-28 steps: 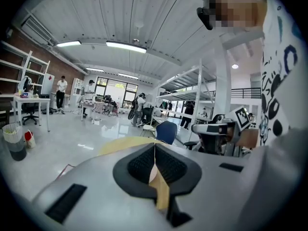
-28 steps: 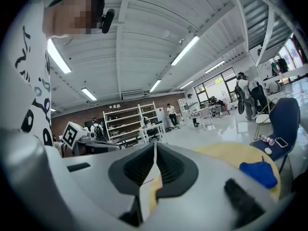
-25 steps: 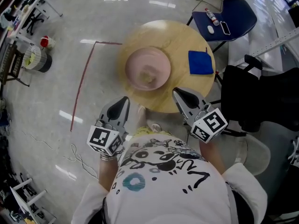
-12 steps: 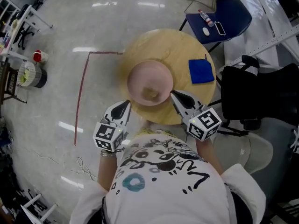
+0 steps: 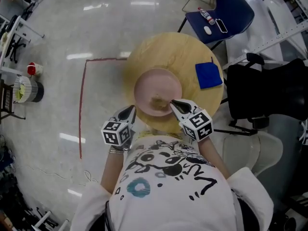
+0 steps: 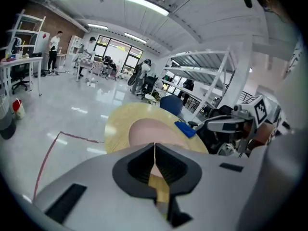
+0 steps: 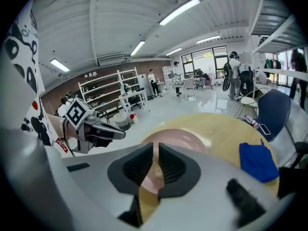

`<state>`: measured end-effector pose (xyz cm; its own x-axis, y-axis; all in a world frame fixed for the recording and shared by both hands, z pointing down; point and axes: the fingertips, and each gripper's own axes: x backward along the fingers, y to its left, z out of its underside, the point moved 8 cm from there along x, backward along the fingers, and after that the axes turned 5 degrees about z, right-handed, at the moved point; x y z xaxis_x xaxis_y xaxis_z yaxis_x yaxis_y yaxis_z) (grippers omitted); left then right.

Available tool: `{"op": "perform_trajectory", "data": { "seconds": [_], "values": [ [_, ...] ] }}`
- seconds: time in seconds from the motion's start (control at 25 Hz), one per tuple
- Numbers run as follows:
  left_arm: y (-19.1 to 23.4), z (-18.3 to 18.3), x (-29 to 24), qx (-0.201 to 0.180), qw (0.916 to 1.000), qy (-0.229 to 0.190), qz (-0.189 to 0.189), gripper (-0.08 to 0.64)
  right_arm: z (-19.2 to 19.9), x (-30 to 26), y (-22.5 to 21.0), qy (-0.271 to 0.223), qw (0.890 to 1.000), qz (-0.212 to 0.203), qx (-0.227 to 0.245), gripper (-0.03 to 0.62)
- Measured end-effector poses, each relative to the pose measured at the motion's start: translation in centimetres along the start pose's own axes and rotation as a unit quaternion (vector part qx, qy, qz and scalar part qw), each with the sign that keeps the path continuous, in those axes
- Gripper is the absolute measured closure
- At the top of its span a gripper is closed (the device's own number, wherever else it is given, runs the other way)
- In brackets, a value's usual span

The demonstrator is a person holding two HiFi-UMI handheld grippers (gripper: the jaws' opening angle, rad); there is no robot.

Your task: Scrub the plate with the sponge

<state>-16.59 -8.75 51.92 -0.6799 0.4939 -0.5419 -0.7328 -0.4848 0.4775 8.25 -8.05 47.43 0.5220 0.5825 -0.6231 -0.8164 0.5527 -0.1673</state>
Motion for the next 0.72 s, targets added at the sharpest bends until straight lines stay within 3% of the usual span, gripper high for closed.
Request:
{"op": "perform_trajectory", "data": {
  "seconds": [0.12,0.24,0.32,0.4,0.6,0.72],
  "values": [
    [1.4,0.5,-1.6,-0.006,0.9994,0.033,-0.013,0.541,0.8,-1.7,-0.1,0.019,1.000,0.003,-0.008,0.555],
    [2.4,0.8,-2.9,-0.006,0.9982,0.057,-0.015,0.540,1.8,-3.8,0.0,0.053,0.999,0.002,0.001,0.466],
    [3.0,0.7,-3.6,0.007,0.9979,0.063,-0.011,0.520,2.5,-5.4,-0.1,0.080,0.997,-0.001,0.014,0.440],
    [3.4,0.8,-4.5,0.018,0.9974,0.070,-0.005,0.396,3.3,-7.0,-0.4,0.107,0.994,-0.001,0.035,0.432],
    [4.0,1.7,-6.7,0.041,0.9943,0.099,-0.003,0.396,5.1,-9.6,-1.6,0.164,0.983,0.012,0.084,0.431],
    [4.6,2.2,-7.3,0.050,0.9917,0.118,-0.012,0.404,5.6,-10.7,-1.5,0.175,0.980,0.008,0.096,0.431]
  ]
}}
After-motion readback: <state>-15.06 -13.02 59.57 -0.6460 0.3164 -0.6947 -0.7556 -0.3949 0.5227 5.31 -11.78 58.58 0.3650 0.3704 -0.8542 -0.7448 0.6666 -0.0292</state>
